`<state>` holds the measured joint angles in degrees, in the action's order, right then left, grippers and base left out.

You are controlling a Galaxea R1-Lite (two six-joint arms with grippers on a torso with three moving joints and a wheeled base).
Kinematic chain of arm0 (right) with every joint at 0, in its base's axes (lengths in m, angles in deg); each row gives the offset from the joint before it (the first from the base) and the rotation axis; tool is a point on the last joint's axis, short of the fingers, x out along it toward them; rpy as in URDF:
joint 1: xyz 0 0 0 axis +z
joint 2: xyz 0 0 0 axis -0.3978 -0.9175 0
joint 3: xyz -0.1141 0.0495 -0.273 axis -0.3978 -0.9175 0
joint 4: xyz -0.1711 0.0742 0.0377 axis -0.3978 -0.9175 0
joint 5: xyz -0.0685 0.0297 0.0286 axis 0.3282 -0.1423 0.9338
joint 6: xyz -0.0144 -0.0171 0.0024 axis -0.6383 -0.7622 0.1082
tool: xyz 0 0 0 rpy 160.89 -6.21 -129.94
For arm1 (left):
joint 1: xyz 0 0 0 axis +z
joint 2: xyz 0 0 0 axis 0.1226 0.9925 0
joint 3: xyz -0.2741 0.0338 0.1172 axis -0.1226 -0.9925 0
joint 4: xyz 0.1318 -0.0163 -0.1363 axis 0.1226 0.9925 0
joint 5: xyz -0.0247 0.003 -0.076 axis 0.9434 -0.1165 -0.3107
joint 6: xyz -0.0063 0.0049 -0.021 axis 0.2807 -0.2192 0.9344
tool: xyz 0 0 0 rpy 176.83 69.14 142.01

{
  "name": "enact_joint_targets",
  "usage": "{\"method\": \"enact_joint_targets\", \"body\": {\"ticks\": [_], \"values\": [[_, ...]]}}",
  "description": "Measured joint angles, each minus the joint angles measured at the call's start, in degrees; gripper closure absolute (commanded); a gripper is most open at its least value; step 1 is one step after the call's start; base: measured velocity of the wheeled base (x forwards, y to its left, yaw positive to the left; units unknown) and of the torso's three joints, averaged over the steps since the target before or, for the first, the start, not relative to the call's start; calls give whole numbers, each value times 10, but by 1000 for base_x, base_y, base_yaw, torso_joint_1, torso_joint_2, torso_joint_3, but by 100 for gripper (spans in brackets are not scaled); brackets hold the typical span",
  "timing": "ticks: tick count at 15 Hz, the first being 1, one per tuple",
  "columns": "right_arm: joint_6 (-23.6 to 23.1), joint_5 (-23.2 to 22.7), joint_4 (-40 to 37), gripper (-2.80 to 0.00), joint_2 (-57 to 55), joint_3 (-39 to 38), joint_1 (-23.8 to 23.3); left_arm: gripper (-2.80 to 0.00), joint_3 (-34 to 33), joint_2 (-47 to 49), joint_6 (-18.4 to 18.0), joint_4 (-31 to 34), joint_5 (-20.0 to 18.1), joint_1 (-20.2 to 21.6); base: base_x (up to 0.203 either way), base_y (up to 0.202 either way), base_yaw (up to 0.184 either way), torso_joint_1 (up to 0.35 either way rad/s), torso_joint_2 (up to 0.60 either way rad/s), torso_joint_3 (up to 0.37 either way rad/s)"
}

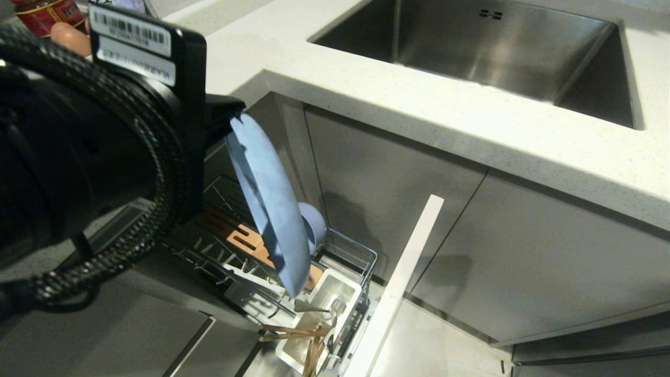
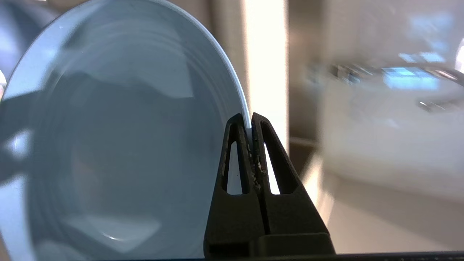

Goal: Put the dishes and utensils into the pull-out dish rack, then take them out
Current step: Pick up the plate and place it in the cupboard

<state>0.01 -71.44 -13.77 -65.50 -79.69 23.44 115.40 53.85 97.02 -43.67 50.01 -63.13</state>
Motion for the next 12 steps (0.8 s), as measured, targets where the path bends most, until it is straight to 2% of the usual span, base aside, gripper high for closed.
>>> {"method": "enact_joint_targets", "body": {"ticks": [2, 4, 6, 9, 12], "values": [[0, 0, 0, 0, 0, 0, 0, 0, -19, 5, 59, 27, 13, 8, 0, 0, 0, 0, 0, 0], [0, 0, 0, 0, 0, 0, 0, 0, -34, 8, 105, 45, 9, 38, 0, 0, 0, 0, 0, 0], [0, 0, 0, 0, 0, 0, 0, 0, -51, 15, 132, 39, 0, 72, 0, 0, 0, 0, 0, 0], [0, 0, 0, 0, 0, 0, 0, 0, -75, 34, 193, 39, -4, 122, 0, 0, 0, 0, 0, 0], [0, 0, 0, 0, 0, 0, 0, 0, -84, 50, 213, 39, -5, 154, 0, 0, 0, 0, 0, 0]]}}
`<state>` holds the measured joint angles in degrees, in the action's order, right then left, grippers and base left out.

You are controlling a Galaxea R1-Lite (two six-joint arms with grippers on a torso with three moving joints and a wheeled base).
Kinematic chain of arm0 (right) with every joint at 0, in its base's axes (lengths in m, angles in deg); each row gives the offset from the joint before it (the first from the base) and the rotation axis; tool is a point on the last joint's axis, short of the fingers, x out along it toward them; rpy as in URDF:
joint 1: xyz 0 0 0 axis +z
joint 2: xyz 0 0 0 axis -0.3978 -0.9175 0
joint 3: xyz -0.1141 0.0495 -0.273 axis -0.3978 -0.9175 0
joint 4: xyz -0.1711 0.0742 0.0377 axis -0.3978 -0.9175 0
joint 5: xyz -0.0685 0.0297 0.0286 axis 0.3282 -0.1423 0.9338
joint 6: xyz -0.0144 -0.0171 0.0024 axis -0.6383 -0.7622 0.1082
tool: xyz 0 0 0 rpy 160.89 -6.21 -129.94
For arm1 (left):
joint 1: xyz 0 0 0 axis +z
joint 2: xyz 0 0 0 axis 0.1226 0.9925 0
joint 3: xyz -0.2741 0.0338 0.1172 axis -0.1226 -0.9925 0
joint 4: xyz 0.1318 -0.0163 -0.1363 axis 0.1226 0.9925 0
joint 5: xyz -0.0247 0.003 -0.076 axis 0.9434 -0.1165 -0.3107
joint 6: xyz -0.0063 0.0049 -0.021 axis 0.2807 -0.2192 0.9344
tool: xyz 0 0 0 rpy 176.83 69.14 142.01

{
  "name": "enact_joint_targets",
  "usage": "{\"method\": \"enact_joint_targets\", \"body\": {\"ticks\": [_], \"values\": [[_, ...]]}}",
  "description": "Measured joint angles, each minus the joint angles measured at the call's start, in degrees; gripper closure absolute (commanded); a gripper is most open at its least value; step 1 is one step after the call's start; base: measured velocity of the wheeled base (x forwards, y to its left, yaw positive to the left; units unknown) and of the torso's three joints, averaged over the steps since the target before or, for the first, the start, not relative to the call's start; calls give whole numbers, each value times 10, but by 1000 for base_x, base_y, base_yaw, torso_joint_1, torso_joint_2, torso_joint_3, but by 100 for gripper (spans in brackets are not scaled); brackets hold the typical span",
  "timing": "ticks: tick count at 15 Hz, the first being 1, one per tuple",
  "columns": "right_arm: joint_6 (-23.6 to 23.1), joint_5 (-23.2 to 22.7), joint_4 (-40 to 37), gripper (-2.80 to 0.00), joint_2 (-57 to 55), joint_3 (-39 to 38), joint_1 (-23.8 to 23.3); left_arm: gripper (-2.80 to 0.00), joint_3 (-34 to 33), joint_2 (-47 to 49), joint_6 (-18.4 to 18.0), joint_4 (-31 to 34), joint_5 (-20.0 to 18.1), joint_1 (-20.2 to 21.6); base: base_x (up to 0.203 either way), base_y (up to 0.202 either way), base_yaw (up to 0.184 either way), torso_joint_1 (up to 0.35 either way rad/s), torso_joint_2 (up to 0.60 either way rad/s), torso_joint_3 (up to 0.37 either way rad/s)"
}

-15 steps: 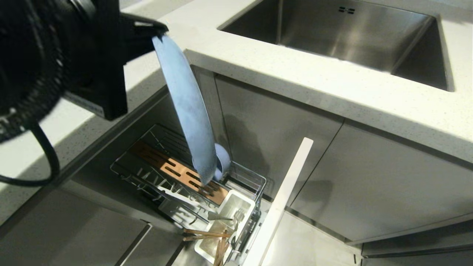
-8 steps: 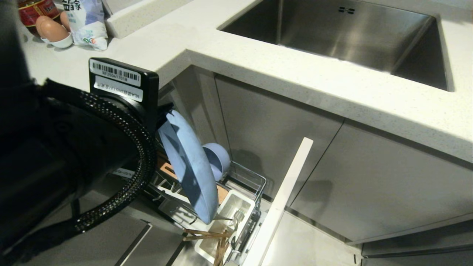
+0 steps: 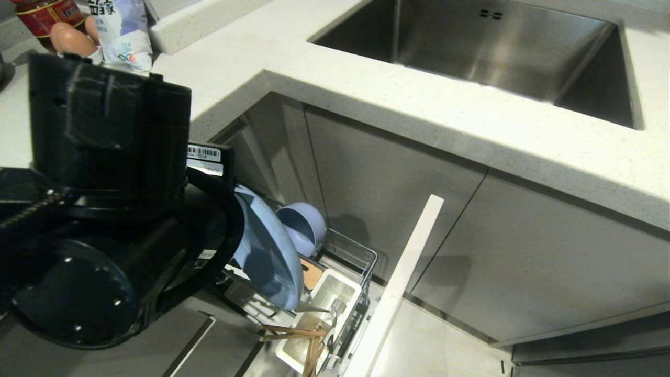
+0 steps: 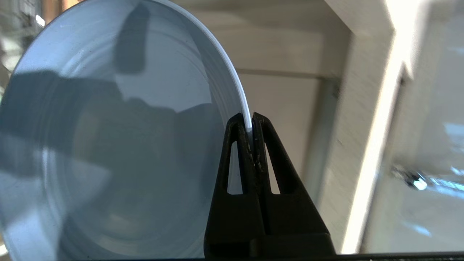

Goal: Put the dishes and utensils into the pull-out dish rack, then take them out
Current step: Pick up the plate and place it in the cupboard

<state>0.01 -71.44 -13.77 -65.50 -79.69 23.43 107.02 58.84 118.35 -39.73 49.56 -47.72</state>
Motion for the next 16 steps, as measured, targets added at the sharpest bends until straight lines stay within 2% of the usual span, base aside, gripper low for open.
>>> {"method": "enact_joint_targets", "body": {"ticks": [4, 10, 12, 16], "values": [[0, 0, 0, 0, 0, 0, 0, 0, -7, 20, 3, -3, -14, 34, 0, 0, 0, 0, 0, 0], [0, 0, 0, 0, 0, 0, 0, 0, -20, 48, 64, 0, -65, 76, 0, 0, 0, 0, 0, 0], [0, 0, 0, 0, 0, 0, 0, 0, -25, 55, 68, -3, -86, 89, 0, 0, 0, 0, 0, 0], [0, 0, 0, 0, 0, 0, 0, 0, -26, 62, 80, -4, -93, 96, 0, 0, 0, 0, 0, 0]]}}
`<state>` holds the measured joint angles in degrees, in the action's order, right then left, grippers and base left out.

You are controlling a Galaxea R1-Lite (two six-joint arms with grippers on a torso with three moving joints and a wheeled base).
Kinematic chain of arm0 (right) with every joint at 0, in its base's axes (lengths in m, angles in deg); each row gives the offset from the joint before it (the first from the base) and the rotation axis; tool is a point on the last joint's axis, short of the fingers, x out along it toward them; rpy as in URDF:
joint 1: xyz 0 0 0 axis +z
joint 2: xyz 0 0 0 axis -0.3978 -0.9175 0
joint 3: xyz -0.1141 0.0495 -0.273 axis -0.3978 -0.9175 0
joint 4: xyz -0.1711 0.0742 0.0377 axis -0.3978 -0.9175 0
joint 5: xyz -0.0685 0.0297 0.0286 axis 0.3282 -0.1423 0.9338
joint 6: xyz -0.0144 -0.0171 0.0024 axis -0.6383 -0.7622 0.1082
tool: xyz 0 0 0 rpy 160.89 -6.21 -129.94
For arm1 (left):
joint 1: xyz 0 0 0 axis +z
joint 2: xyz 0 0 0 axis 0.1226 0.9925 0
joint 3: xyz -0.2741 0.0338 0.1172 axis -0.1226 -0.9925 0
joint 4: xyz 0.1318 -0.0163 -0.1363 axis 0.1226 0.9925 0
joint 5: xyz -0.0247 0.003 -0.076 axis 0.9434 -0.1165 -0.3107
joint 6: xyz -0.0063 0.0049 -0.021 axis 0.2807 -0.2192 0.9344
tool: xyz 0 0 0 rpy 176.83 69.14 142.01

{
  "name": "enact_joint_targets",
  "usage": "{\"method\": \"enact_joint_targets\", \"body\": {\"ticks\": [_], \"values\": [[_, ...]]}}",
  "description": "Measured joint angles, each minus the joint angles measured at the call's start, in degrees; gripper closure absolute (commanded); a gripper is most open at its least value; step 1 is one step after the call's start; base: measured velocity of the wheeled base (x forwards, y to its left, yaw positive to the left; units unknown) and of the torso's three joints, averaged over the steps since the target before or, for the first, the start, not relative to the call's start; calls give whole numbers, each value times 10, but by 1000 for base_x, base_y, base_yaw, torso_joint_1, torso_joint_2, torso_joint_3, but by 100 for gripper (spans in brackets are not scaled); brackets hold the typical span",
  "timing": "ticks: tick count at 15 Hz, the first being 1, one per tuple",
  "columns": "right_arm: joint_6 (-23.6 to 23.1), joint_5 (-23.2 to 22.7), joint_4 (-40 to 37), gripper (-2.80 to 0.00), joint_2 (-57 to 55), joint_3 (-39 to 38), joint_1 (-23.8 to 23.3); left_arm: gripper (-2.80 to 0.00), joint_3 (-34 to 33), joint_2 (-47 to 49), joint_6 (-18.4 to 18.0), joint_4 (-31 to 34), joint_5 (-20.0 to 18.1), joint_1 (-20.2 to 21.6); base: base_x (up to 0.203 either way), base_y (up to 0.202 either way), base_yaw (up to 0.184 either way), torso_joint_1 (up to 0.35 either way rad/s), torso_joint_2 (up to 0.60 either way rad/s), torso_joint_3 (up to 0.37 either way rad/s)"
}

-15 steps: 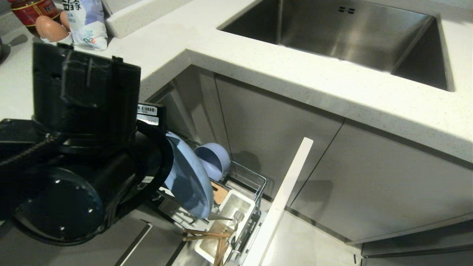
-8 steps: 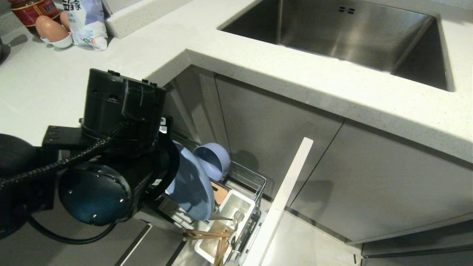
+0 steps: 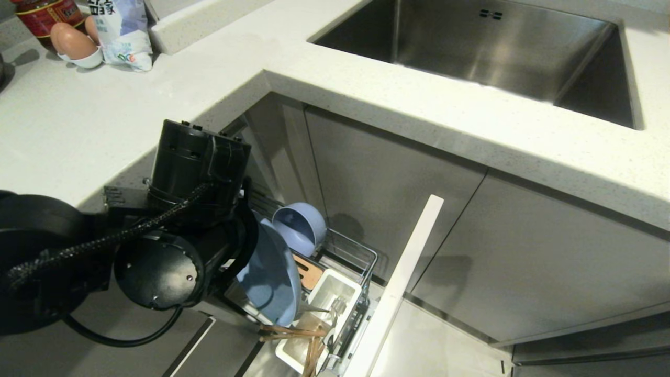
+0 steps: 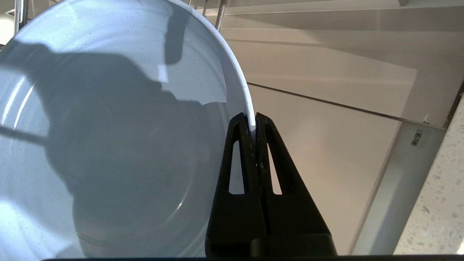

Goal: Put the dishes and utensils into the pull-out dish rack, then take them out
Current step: Pick up the plate and place it in the cupboard

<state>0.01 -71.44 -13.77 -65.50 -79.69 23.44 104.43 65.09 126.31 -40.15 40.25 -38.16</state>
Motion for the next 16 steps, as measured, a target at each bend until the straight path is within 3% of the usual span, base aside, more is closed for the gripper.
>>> {"method": "enact_joint_targets", "body": {"ticks": [11, 16], "values": [[0, 0, 0, 0, 0, 0, 0, 0, 7, -31, -1, 1, -1, 0, 0, 0, 0, 0, 0, 0], [0, 0, 0, 0, 0, 0, 0, 0, -13, -34, 1, -41, -42, 25, 0, 0, 0, 0, 0, 0]]}}
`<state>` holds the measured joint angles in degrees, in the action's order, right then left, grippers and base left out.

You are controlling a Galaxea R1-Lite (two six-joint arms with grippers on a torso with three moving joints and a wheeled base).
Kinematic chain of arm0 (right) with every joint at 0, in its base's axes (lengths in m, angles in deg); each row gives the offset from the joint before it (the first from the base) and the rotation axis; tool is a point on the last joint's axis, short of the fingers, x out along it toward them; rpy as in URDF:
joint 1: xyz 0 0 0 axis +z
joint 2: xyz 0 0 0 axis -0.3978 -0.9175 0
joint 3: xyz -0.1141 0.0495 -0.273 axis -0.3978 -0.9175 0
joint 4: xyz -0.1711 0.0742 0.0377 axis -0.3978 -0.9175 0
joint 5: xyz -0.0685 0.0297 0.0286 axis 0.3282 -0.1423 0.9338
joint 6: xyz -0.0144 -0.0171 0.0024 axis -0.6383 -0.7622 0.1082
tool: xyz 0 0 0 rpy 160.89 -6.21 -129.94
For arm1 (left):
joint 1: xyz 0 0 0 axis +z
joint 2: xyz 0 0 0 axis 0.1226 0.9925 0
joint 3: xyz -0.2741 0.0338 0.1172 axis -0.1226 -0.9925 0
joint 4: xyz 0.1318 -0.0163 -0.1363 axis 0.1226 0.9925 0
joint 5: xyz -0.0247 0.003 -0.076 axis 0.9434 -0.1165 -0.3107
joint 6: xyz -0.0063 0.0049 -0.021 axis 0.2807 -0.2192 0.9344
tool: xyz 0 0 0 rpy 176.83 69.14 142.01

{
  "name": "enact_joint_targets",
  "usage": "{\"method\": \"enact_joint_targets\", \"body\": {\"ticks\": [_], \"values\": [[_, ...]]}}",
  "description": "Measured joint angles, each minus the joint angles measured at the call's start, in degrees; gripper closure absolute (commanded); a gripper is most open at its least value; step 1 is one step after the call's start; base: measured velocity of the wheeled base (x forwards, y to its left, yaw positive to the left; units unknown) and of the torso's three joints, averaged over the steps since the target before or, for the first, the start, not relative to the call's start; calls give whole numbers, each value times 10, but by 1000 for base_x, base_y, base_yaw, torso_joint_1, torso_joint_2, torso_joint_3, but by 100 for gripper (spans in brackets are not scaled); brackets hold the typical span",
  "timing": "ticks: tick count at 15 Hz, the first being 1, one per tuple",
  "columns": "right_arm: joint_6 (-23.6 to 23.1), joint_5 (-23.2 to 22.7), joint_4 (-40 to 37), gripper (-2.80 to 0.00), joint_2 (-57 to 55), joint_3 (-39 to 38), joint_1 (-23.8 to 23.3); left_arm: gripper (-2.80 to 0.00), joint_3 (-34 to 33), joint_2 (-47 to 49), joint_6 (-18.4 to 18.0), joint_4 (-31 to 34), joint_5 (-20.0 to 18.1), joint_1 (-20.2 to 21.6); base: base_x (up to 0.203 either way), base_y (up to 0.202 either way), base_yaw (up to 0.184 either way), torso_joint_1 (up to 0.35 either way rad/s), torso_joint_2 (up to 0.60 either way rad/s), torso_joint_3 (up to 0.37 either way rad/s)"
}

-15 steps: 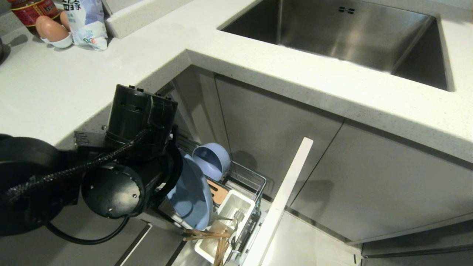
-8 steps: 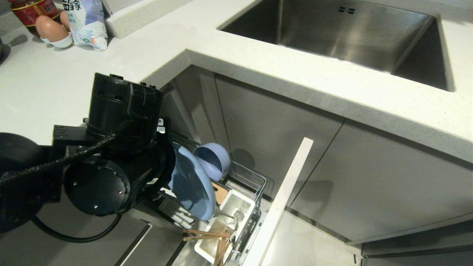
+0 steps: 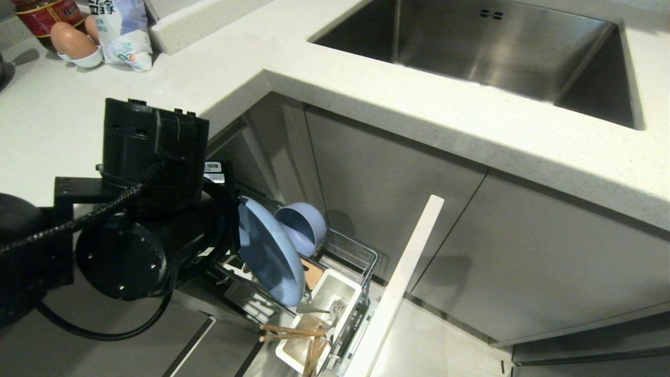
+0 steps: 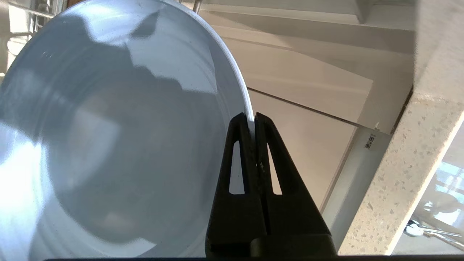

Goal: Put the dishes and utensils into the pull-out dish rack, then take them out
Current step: Pick up the plate and place it in the cupboard

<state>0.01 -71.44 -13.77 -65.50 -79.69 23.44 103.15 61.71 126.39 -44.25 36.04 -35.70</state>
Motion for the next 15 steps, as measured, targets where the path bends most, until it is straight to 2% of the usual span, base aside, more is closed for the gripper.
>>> {"method": "enact_joint_targets", "body": {"ticks": [7, 10, 15], "values": [[0, 0, 0, 0, 0, 0, 0, 0, -21, 8, 11, -3, -16, 18, 0, 0, 0, 0, 0, 0], [0, 0, 0, 0, 0, 0, 0, 0, -37, 14, 16, -4, -48, 34, 0, 0, 0, 0, 0, 0], [0, 0, 0, 0, 0, 0, 0, 0, -61, 21, 17, -11, -51, 50, 0, 0, 0, 0, 0, 0]]}}
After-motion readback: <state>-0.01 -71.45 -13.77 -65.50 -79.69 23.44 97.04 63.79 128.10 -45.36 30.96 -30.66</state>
